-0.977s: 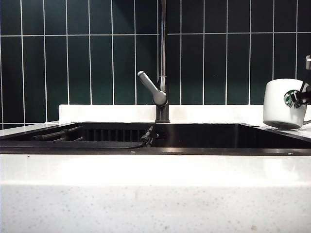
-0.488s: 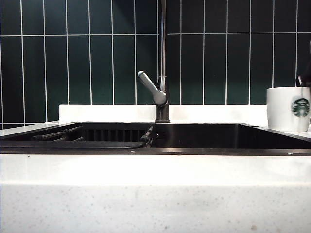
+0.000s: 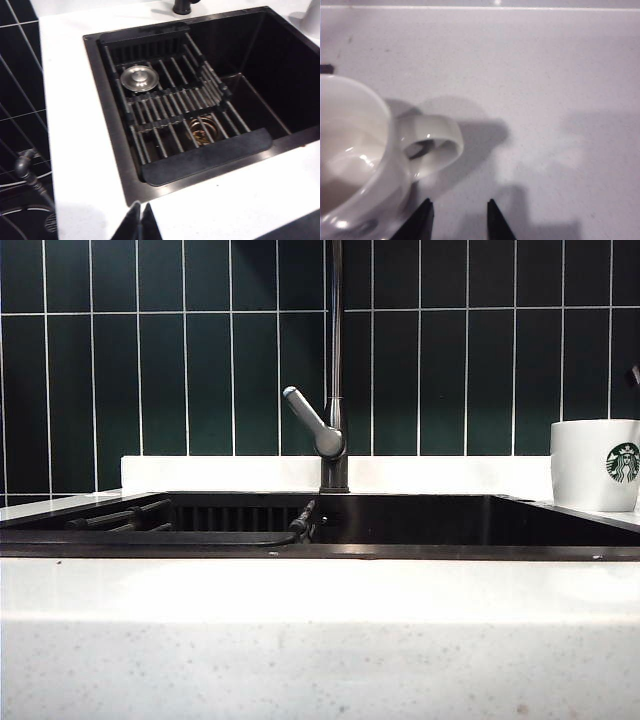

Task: Pick up the mug next to the sink, go to the faucet to get some water, pour the water into the sink, and finally put the mug back to its place.

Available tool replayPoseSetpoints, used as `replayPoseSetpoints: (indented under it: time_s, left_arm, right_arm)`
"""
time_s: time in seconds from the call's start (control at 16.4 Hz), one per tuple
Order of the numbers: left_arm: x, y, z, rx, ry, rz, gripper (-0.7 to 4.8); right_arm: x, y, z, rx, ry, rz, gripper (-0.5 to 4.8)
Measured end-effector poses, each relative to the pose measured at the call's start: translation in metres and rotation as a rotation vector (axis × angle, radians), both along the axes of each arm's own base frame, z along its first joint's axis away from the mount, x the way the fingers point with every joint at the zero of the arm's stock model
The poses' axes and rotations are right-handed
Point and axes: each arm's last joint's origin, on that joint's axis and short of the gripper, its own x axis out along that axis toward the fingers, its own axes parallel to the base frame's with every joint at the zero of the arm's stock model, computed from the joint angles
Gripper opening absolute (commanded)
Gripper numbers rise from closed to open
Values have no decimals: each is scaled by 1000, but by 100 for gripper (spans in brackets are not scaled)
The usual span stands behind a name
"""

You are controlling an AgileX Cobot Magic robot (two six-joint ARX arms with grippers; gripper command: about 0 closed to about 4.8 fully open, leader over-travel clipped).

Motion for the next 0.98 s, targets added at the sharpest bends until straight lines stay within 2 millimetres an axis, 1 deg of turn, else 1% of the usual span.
replayPoseSetpoints:
  time_s: [0.12,0.24,0.31,0.43,0.61,0.79,0.85,0.92,0.98]
  left_arm:
    - [0,0,0,-2,2,-4,-6]
    - [-3,0,-2,-9,17,-1,-6]
    - [-9,1,-4,-20,7,-10,-6]
    - [-20,4,-7,-33,-36,-17,-6]
    - [-34,7,-9,-49,-112,-18,-6]
    - [-37,7,-7,-62,-165,-24,-5]
    - [-37,7,-7,-63,-169,-25,-5]
    - [-36,7,-7,-63,-171,-25,-5]
    - [-36,7,-7,-63,-171,-25,-6]
  right_arm:
    - [-9,1,9,0,-4,0,152]
    - [-23,4,23,1,-26,10,152]
    - [-33,6,32,6,-38,23,152]
    - [-46,9,43,13,-65,44,152]
    - [-64,15,54,35,-78,99,143]
    - [-82,21,64,79,-103,195,25]
    - [-86,23,66,89,-109,222,8]
    - [-93,28,71,91,-132,255,8]
    - [-96,31,74,90,-147,271,-6]
